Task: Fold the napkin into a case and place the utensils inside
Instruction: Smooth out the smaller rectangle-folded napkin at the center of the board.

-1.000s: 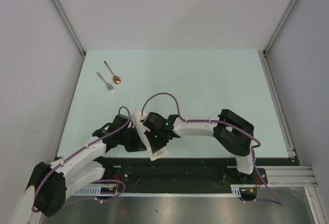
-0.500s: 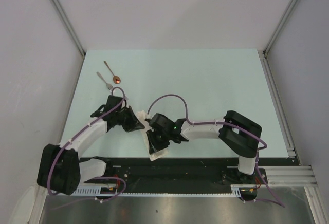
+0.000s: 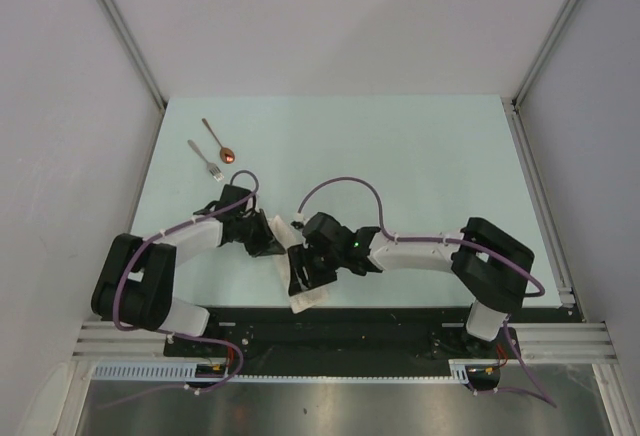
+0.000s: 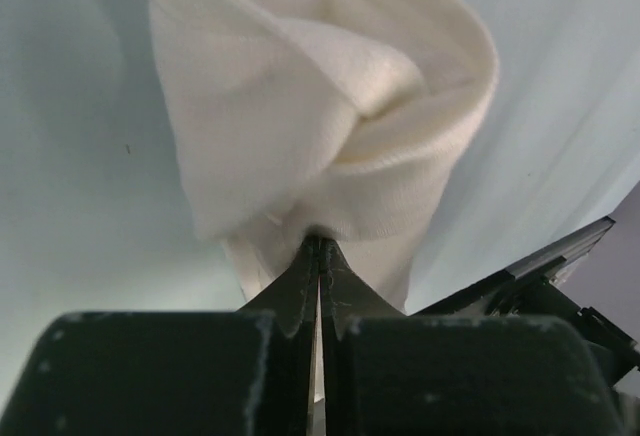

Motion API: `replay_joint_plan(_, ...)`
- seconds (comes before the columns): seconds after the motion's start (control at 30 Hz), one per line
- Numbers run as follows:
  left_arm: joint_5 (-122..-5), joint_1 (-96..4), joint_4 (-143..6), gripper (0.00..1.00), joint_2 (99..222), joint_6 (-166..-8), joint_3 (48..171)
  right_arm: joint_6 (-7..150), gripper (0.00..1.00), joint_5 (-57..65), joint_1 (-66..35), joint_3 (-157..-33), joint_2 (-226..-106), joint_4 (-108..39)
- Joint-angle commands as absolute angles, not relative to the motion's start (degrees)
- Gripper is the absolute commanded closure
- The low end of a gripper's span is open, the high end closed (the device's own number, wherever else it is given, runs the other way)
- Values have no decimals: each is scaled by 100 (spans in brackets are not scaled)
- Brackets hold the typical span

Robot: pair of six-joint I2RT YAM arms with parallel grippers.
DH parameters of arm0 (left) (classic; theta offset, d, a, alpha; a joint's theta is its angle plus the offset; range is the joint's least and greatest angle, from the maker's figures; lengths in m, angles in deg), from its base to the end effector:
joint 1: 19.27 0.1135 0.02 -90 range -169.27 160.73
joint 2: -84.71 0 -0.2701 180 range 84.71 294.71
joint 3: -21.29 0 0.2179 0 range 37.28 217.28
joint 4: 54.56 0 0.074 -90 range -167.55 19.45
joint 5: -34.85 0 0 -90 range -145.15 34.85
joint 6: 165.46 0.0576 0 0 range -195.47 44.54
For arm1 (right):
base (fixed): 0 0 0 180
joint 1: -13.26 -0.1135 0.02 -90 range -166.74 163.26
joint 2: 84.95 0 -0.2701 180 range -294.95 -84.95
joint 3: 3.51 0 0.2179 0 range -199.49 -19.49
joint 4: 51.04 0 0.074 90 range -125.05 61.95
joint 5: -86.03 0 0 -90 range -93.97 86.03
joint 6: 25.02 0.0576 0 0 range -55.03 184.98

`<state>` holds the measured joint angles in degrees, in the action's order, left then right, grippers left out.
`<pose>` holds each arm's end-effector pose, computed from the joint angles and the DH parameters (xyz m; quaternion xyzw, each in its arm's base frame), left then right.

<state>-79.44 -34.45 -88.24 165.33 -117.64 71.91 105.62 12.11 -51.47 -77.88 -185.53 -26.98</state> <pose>0.2069 -0.0807 0.1577 -0.1757 0.9368 -0.2865 0.0970 0.1340 0.3213 0.1833 -0.2408 0.9008 0.3473 0.0993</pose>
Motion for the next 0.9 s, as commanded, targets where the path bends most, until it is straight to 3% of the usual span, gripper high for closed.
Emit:
replay_joint_plan(0.0, -7634, -3395, -8610, 100, 16750, -11493, 7348, 10506, 38, 1387, -4871, -7838, -17927, -2609)
replay_joint_plan(0.23, -7387, -3308, -8812, 100, 16812, -11256, 7560, 10470, 40, 2002, -4414, -8047, -18408, -3267)
replay_joint_plan(0.33, -7387, -3194, -8883, 100, 16873, -11133, 7604, 10540, 51, 2099, -4414, -8171, -18820, -3679)
replay_joint_plan(0.37, -7396, -3176, -8900, 100, 16917, -11080, 7621, 10575, 61, 2160, -4405, -8189, -18901, -3777)
replay_joint_plan(0.43, -7387, -3158, -8918, 100, 16944, -11054, 7630, 10689, 70, 2257, -4396, -8119, -19137, -4197)
replay_joint_plan(0.53, -7378, -3149, -8900, 100, 16988, -11045, 7586, 10839, 77, 2362, -4396, -8058, -19462, -4497)
replay_joint_plan(0.87, -7264, -3070, -8997, 100, 16953, -11053, 7787, 11164, 79, 2547, -4800, -7381, -19956, -5316)
